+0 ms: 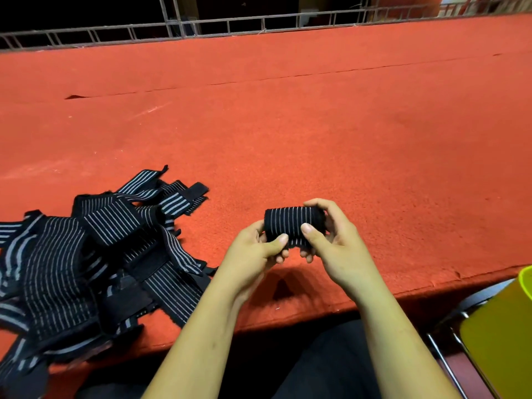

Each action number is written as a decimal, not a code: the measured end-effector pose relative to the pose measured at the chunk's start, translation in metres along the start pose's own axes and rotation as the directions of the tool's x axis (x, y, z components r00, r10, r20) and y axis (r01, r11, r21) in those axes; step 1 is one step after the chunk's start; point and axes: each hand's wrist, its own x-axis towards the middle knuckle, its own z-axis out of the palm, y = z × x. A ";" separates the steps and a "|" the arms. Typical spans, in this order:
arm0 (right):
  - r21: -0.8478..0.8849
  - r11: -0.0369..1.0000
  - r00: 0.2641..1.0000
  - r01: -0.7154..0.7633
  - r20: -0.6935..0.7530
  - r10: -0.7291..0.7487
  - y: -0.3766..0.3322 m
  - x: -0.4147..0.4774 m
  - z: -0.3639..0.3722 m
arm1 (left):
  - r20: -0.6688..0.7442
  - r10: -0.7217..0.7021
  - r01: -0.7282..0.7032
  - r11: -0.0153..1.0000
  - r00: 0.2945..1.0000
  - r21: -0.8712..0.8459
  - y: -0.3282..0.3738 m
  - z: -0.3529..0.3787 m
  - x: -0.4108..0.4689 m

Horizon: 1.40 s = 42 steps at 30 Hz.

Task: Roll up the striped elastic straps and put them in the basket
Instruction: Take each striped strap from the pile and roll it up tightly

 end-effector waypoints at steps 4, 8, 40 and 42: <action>-0.172 0.984 0.997 0.054 0.060 -0.045 0.009 0.004 0.003 | -0.060 -0.061 0.040 0.949 0.996 -0.312 0.002 0.007 0.009; 0.108 0.993 0.997 -0.042 0.071 0.034 0.018 0.015 0.006 | -0.157 -0.045 -0.008 0.947 0.987 -0.322 -0.003 0.002 0.028; -0.782 0.623 0.986 -0.007 0.097 0.134 0.127 0.242 0.006 | -0.116 0.122 0.023 0.587 0.986 0.809 0.003 -0.107 0.222; -0.795 0.606 0.988 0.028 0.113 0.102 0.109 0.224 0.020 | -0.061 0.076 0.010 0.547 0.995 0.837 0.026 -0.118 0.187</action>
